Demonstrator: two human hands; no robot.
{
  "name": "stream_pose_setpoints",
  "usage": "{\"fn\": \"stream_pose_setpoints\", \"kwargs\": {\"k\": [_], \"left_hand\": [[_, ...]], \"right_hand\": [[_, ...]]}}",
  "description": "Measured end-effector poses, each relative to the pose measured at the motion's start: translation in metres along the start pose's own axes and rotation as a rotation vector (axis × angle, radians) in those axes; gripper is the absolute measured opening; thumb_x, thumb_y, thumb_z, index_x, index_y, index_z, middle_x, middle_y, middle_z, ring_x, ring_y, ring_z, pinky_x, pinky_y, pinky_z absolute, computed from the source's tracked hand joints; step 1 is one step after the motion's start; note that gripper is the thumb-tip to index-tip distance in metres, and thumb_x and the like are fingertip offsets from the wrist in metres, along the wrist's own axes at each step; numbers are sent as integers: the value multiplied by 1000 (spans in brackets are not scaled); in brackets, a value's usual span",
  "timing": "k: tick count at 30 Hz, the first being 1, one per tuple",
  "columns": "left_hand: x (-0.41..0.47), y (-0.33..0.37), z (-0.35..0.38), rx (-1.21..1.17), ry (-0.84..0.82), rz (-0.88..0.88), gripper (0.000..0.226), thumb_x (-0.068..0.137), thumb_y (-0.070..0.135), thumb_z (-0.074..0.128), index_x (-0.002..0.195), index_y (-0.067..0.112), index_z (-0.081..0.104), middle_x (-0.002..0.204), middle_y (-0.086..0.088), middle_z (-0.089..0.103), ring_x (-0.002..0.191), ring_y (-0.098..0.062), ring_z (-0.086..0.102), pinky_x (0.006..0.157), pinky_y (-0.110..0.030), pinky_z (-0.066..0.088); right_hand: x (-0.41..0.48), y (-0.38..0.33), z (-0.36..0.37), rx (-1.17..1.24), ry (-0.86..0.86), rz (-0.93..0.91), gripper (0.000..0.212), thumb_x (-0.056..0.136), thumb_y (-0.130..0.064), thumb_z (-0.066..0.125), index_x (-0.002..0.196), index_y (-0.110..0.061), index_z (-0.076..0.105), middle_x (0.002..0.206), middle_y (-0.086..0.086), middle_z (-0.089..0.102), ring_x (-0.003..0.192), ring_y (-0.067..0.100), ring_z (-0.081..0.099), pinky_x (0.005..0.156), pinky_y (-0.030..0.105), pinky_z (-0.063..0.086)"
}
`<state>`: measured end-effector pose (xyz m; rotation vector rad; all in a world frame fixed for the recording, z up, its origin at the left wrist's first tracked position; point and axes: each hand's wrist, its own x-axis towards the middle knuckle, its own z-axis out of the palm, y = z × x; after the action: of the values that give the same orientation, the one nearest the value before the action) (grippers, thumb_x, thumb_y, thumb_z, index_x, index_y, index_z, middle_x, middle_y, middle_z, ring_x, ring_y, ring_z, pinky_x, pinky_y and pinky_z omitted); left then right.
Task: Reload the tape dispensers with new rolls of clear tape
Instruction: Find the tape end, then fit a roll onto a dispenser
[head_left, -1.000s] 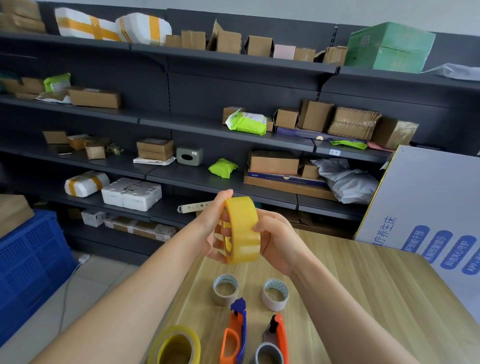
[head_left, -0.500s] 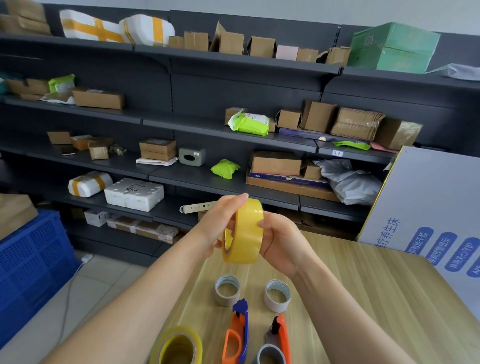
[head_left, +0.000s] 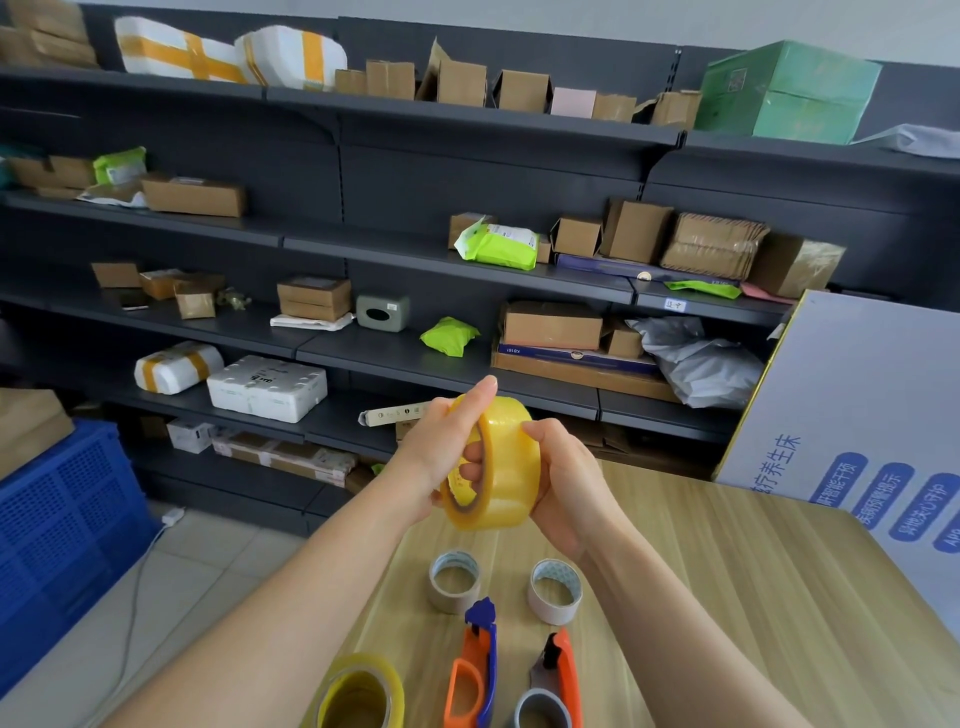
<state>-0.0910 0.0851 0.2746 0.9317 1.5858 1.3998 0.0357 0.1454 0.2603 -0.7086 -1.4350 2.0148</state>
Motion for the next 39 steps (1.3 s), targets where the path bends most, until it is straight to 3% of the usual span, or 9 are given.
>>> {"fn": "stream_pose_setpoints", "kwargs": {"k": [2,4,7,10,13,18,24,30,39], "left_hand": [[3,-4,-1,72,33,45,52,85,71,41,70,22,46,56,6,50,54,-12,52,68,-33,46],[8,-10,-3,218,134,199,51,88,69,39,90,23,59,79,6,59,78,-16,63,80,-36,48],[8,-17,-5,468,250,548,44,95,54,42,121,25,63,117,7,59,115,-10,53,98,-28,42],[5,-19,-14,725,210,781,57,86,61,46,129,24,60,131,8,58,125,-10,48,106,-41,38],[7,-22,-19,917,250,908,57,85,58,50,123,19,65,129,2,62,123,-18,52,104,-50,39],[4,-19,-18,927,301,1012,52,82,50,57,112,10,72,118,-2,69,113,-20,59,98,-40,46],[2,-17,-17,858,302,1027,41,74,39,72,99,6,74,100,-3,70,97,-17,60,84,-36,52],[-2,-18,-13,749,322,960,33,68,27,79,95,8,73,99,-2,69,96,-16,61,87,-33,51],[-5,-21,-12,701,284,871,22,72,19,80,87,14,65,86,5,62,85,-11,55,77,-35,50]], "right_hand": [[1,0,1,0,25,0,37,99,-20,38,121,5,54,98,25,73,82,33,71,80,46,59],[1,1,3,0,58,-6,32,98,-19,42,119,2,54,104,28,71,89,38,68,89,54,55],[1,1,4,3,122,-26,18,97,-18,47,106,-5,55,105,25,64,95,38,63,95,58,48],[2,0,6,-8,153,-50,37,90,-24,56,119,-2,55,120,28,61,109,40,62,96,61,49],[1,0,7,-55,157,-98,35,88,-28,56,114,-4,60,121,30,60,111,39,61,95,61,48],[0,1,10,-219,110,-210,39,88,-32,48,104,1,64,111,33,60,105,49,56,91,60,49],[0,9,6,-349,99,-300,26,102,-15,41,104,-5,65,86,10,63,78,10,57,67,21,49],[1,13,8,-377,122,-328,22,101,-18,46,102,-1,61,82,6,60,77,15,54,72,33,47],[3,21,7,-430,123,-305,23,101,-20,46,102,-2,61,84,8,60,77,14,53,71,30,44]]}}
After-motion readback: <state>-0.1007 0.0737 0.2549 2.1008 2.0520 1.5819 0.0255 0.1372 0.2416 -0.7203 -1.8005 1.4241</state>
